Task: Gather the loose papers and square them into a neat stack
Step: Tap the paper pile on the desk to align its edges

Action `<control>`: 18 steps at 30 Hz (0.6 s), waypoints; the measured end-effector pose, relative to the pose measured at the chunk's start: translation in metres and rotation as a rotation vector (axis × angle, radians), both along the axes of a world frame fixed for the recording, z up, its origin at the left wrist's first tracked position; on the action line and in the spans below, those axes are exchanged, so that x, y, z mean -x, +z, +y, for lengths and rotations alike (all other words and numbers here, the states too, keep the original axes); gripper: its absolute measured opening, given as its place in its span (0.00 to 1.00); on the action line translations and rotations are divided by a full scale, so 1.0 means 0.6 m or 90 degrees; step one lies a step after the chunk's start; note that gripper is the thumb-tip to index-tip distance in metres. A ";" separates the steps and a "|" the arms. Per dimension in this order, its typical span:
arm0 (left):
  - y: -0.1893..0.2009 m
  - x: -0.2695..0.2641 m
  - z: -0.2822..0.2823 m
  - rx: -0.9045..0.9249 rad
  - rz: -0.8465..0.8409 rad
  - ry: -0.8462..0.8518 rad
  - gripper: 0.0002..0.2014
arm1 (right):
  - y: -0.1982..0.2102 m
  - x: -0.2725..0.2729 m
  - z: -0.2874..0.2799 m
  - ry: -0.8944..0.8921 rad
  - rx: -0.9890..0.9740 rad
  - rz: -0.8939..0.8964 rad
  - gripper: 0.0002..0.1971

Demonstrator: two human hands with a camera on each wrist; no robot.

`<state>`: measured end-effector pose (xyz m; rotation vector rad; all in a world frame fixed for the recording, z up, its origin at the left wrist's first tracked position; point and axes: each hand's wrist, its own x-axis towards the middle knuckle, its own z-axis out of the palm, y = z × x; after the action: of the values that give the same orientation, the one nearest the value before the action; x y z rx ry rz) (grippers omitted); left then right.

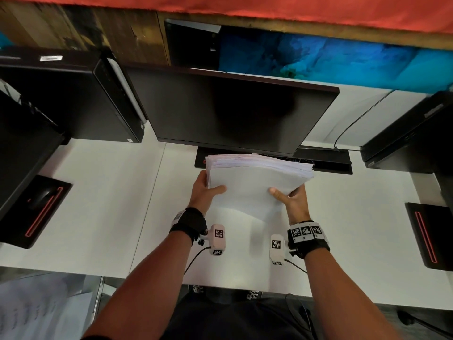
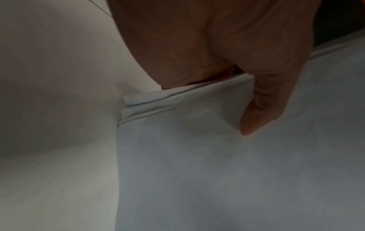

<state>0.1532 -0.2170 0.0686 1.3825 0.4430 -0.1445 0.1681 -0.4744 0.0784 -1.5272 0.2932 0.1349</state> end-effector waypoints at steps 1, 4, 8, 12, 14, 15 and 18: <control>0.001 0.001 -0.001 0.003 0.005 -0.004 0.31 | -0.001 -0.001 -0.001 0.010 -0.001 0.007 0.37; 0.008 0.001 -0.015 0.007 0.014 -0.008 0.31 | -0.003 0.000 0.007 0.018 0.008 0.039 0.34; 0.014 -0.003 -0.010 -0.004 0.011 -0.009 0.22 | -0.002 -0.002 0.006 -0.004 -0.010 0.047 0.46; 0.023 0.000 -0.004 -0.021 0.011 -0.021 0.21 | -0.003 -0.005 0.007 0.019 -0.008 0.052 0.34; 0.028 0.000 0.002 -0.028 -0.009 -0.027 0.23 | 0.004 -0.008 0.004 0.011 -0.022 0.046 0.29; 0.032 -0.001 0.005 -0.029 -0.021 -0.030 0.23 | 0.008 -0.008 0.002 0.009 -0.027 0.041 0.27; 0.041 -0.005 0.004 -0.018 -0.036 -0.036 0.24 | 0.009 -0.010 0.005 0.026 -0.028 0.035 0.28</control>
<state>0.1564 -0.2146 0.0930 1.4234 0.3606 -0.1454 0.1742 -0.4713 0.0837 -1.4877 0.3006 0.2149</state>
